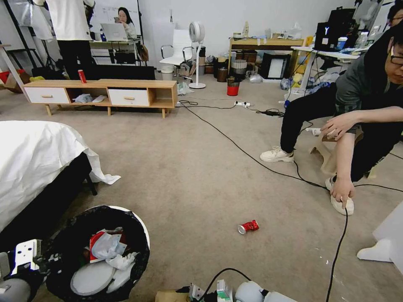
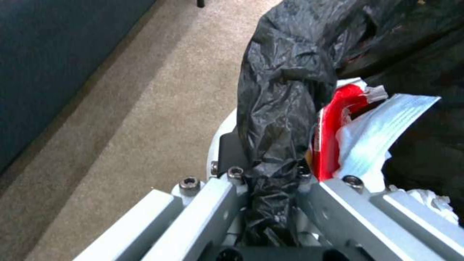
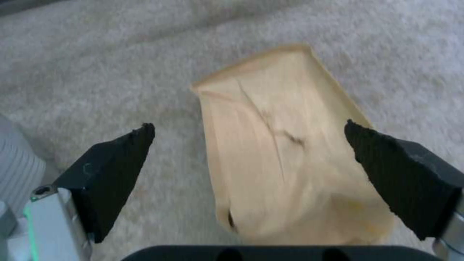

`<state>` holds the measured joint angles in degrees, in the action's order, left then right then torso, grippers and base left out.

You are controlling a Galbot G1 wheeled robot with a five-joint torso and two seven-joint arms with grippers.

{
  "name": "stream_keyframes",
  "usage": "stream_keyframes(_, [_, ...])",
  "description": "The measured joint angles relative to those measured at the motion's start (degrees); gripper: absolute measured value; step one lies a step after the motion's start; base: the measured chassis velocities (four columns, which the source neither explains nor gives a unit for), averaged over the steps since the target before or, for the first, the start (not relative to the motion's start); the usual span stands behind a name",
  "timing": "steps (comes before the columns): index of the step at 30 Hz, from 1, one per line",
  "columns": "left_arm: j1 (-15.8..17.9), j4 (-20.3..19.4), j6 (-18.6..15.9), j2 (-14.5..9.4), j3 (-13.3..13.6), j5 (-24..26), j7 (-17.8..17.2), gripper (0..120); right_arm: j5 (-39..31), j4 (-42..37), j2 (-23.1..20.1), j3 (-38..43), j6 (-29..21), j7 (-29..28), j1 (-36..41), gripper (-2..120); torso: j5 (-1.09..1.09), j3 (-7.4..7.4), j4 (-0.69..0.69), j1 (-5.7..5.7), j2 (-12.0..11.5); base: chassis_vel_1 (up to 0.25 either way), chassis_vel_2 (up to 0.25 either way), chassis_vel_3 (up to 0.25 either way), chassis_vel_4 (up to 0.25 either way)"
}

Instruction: Pick up the trash bin and place the garbage on the floor into it.

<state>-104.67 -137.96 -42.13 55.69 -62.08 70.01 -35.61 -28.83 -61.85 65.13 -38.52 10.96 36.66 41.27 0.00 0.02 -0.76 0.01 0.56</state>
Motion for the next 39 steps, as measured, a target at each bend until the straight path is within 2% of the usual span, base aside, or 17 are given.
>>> stream_keyframes(14, [0.7, 0.0, 0.0, 0.1, 0.9, 0.0, -0.3, 1, 0.4, 1.4, -1.5, 1.8, 0.5, 0.7, 0.8, 100, 0.0, 0.0, 0.0, 0.0, 0.0, 0.0, 0.0, 0.0, 0.0])
stream_keyframes(36, [1.5, -0.1, 0.0, -0.1, 1.5, 0.3, -0.9, 1, 0.2, 3.5, 0.1, 2.4, 0.5, 1.1, -0.1, 100, 0.0, 0.0, -0.01, 0.0, 0.0, 0.0, 0.0, 0.0, 0.0])
stream_keyframes(39, [1.7, -0.1, 0.0, -0.2, 1.5, 0.4, -1.1, 1, -0.2, 4.0, 0.3, 2.4, 0.3, 2.2, -0.3, 96, 0.0, 0.0, 0.0, 0.0, 0.0, 0.0, 0.0, 0.0, 0.0])
